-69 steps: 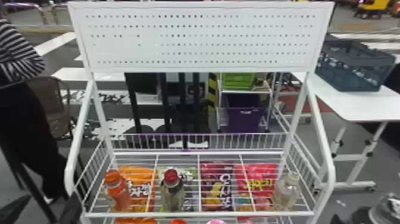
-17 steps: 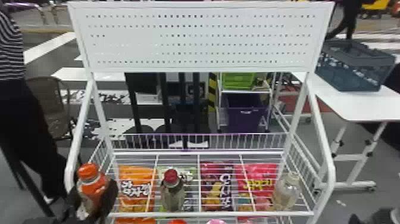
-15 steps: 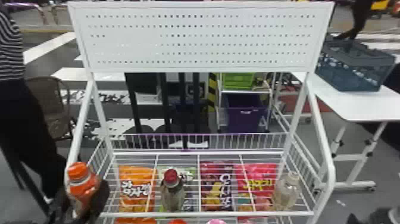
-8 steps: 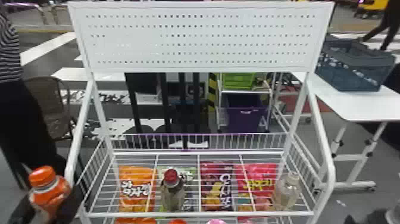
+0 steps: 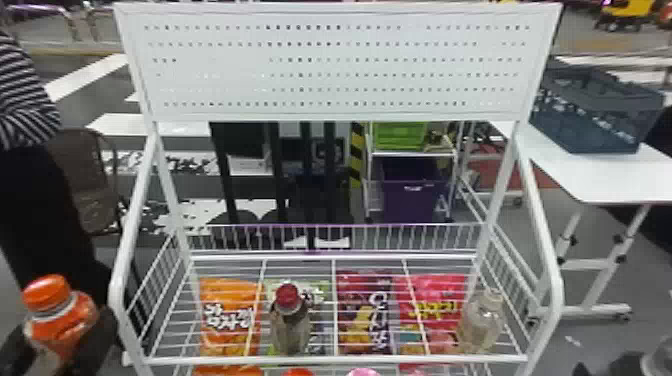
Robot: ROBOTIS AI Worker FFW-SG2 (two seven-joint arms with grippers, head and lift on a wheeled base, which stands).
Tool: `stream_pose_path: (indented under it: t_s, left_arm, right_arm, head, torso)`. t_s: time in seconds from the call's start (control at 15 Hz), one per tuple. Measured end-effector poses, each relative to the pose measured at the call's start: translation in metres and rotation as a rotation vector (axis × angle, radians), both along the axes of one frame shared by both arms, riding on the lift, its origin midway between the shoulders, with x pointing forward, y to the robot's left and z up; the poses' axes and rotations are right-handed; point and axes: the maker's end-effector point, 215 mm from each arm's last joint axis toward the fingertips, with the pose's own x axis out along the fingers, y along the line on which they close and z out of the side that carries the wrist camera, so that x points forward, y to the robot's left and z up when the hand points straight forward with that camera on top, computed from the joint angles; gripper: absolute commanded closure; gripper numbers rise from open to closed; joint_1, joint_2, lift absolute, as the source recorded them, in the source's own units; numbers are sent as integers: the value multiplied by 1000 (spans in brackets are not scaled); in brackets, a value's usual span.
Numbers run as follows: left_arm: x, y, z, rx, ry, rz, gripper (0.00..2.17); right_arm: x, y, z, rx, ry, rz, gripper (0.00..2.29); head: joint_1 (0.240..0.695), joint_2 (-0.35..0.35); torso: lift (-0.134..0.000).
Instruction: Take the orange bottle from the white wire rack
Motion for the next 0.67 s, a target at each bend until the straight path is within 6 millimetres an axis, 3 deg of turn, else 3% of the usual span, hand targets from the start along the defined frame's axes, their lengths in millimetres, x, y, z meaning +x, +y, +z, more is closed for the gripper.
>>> stream_pose_path:
  t_s: [0.67]
  left_arm:
    - [1,-7,14,-13,-19,-4,2094]
  right_arm:
    - [-2,-1,-2,7,-2,-2,950]
  head:
    - [499,0]
  torso:
    - [0]
